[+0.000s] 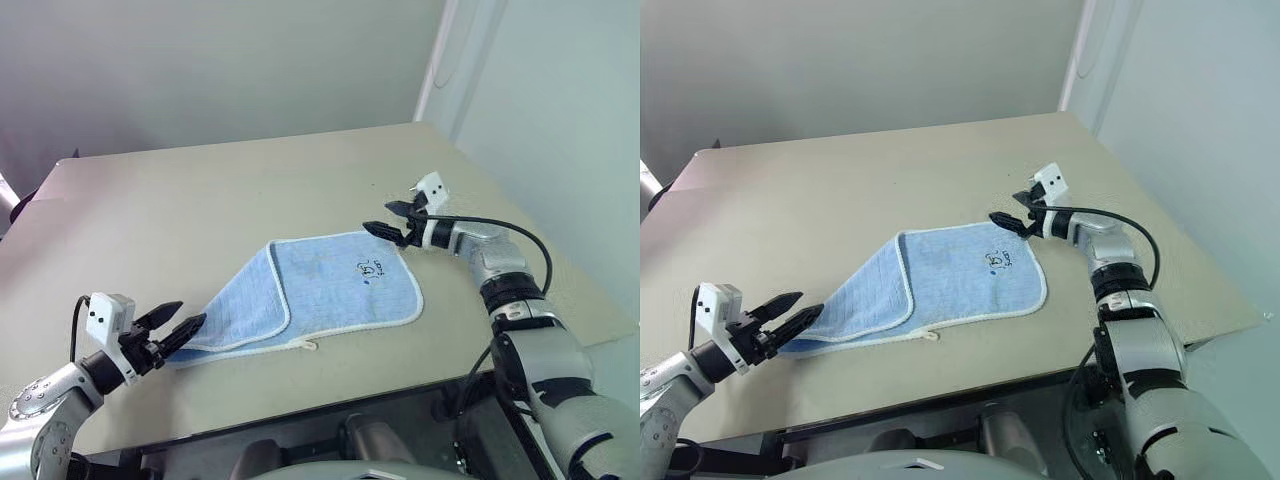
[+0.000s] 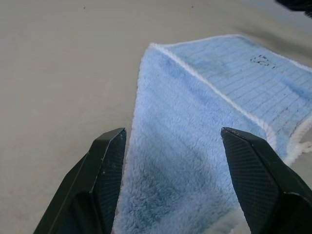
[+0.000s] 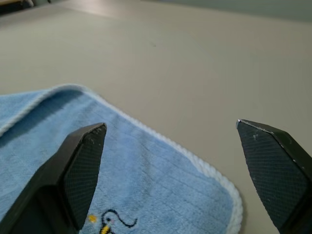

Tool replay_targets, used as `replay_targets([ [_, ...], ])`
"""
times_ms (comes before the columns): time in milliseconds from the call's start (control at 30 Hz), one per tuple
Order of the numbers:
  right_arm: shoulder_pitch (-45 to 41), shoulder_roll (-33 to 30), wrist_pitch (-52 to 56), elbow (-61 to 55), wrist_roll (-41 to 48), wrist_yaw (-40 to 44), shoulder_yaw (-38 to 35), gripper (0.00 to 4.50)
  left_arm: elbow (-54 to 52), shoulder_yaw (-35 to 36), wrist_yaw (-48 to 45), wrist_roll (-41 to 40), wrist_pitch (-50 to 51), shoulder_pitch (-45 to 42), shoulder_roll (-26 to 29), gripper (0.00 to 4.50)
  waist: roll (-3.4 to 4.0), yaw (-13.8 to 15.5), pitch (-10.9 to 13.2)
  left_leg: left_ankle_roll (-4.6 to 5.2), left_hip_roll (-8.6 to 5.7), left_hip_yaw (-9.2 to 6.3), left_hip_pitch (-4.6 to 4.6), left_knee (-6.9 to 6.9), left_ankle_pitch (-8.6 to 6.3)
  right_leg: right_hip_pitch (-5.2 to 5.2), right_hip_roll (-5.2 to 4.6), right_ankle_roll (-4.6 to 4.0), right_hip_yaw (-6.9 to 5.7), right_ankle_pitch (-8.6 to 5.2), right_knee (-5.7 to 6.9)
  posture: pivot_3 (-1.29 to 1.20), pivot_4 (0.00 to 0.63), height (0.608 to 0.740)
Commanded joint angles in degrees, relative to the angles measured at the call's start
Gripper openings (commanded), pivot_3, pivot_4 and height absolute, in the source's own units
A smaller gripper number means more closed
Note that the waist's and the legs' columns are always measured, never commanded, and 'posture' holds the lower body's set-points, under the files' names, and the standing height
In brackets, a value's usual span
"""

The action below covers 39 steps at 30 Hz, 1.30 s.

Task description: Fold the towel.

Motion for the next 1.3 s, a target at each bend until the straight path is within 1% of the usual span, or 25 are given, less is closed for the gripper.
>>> replay_targets([
  [33,-5.2,1.7,-3.9,6.7,-2.0,-7.0,-2.0,4.47,-2.7,2.2,0.5,-1.3,-0.6,0.5,0.3,3.28,0.01,-0.1,0.0,0.00,0.00,0.00,0.00,0.00,0.00,0.00,0.00,-0.01,0.01,0.00,0.00,0.00,0.000,0.740],
  [100,-6.6,2.8,-6.1,10.7,-4.1,-11.0,-1.4,4.47,-3.2,2.3,0.6,-1.4,-0.5,0.8,0.4,3.28,0.01,-0.2,0.0,0.00,0.00,0.00,0.01,0.00,0.00,0.00,0.00,-0.01,0.01,0.01,-0.03,0.00,0.000,0.740],
  [167,-6.6,3.8,-10.4,13.3,-6.5,-14.3,-0.4,4.47,-2.7,2.7,0.9,-1.5,-0.4,0.7,0.3,3.28,0.00,-0.1,0.0,0.00,0.00,0.00,0.00,0.00,0.00,0.00,-0.01,-0.01,0.01,0.01,-0.05,0.00,0.000,0.740],
  [267,-6.7,5.4,-8.8,16.7,-9.2,-17.1,0.6,4.47,-0.9,3.2,0.7,-0.8,-0.9,1.0,0.6,3.28,0.00,-0.2,0.0,0.00,0.00,0.00,0.00,0.00,0.00,-0.01,-0.02,-0.02,0.02,0.02,-0.08,0.00,0.000,0.740],
  [367,-6.7,6.7,-8.6,17.8,-8.8,-17.2,-1.1,4.47,0.4,3.4,0.3,-0.9,-1.1,0.2,1.1,3.28,0.02,-0.4,0.0,0.00,-0.01,0.01,0.00,0.00,0.00,-0.01,-0.02,-0.03,0.03,0.03,-0.08,0.00,0.000,0.740],
  [500,-7.1,7.3,-2.9,19.7,-11.5,-21.8,-0.1,4.47,1.5,2.6,0.4,-0.5,-0.8,-1.6,1.9,3.28,0.01,-0.9,0.0,0.00,-0.01,-0.02,0.00,0.00,0.00,-0.01,-0.02,-0.02,0.02,0.03,-0.05,0.00,0.000,0.740],
  [533,-7.0,7.4,-2.9,19.7,-11.6,-22.2,-0.5,4.47,1.6,2.6,0.1,-0.6,-0.7,-1.8,2.1,3.28,0.01,-1.0,0.0,0.00,-0.01,-0.02,0.00,0.00,0.00,-0.01,-0.03,-0.02,0.02,0.03,-0.05,0.00,0.000,0.740],
  [600,-7.2,7.7,2.0,20.2,-10.6,-21.1,-1.8,4.47,1.7,2.6,0.0,-0.6,-0.4,-2.3,2.5,3.28,0.04,-1.3,0.0,0.00,-0.01,-0.02,-0.01,0.00,0.00,-0.01,-0.03,-0.02,0.02,0.07,-0.05,0.00,0.000,0.740],
  [667,-7.3,7.7,4.0,20.3,-10.3,-20.9,-2.6,4.47,2.1,2.8,-0.2,-0.5,-0.4,-2.5,2.8,3.28,0.02,-1.4,-0.1,0.00,-0.01,-0.02,-0.01,0.00,0.00,0.01,-0.03,0.02,0.02,0.10,-0.05,0.00,0.000,0.740],
  [867,-6.9,8.2,4.3,20.2,-9.5,-20.9,-5.6,4.47,2.3,2.9,-0.1,-0.6,-0.3,-2.7,3.0,3.28,0.02,-1.3,-0.1,0.00,-0.01,-0.06,0.01,0.00,0.00,0.04,-0.02,0.07,0.00,0.05,-0.05,0.00,0.000,0.740],
  [1000,-7.9,9.0,4.5,20.3,-10.9,-21.9,-5.3,4.47,2.4,3.0,0.0,-0.6,-0.3,-3.0,3.1,3.28,0.01,-1.4,-0.1,0.00,-0.01,-0.05,0.00,-0.01,0.00,0.05,-0.02,0.07,0.00,0.05,-0.05,0.00,0.000,0.740],
  [1033,-8.0,9.2,4.2,20.4,-11.5,-22.3,-5.0,4.10,2.2,3.0,0.1,-0.6,-0.3,-2.9,3.0,3.28,0.01,-1.4,-0.1,0.00,-0.01,-0.05,0.00,-0.01,0.00,0.05,-0.02,0.07,0.00,0.05,-0.05,0.00,0.000,0.740],
  [1100,-8.0,9.6,3.5,20.5,-13.1,-23.4,-3.9,3.64,1.9,3.1,0.2,-0.7,-0.3,-2.8,3.0,3.28,0.01,-1.5,-0.1,0.00,-0.01,-0.05,0.00,-0.01,0.00,0.05,-0.02,0.07,0.00,0.05,-0.05,0.00,0.000,0.740],
  [1300,-7.5,10.4,0.7,20.6,-17.1,-24.9,-1.0,1.45,3.1,3.2,-0.5,0.1,-1.0,-2.5,3.2,3.28,0.00,-1.6,-0.1,0.00,0.00,-0.05,0.00,-0.04,0.00,0.06,0.01,0.05,0.01,0.04,-0.03,0.00,0.000,0.740],
])
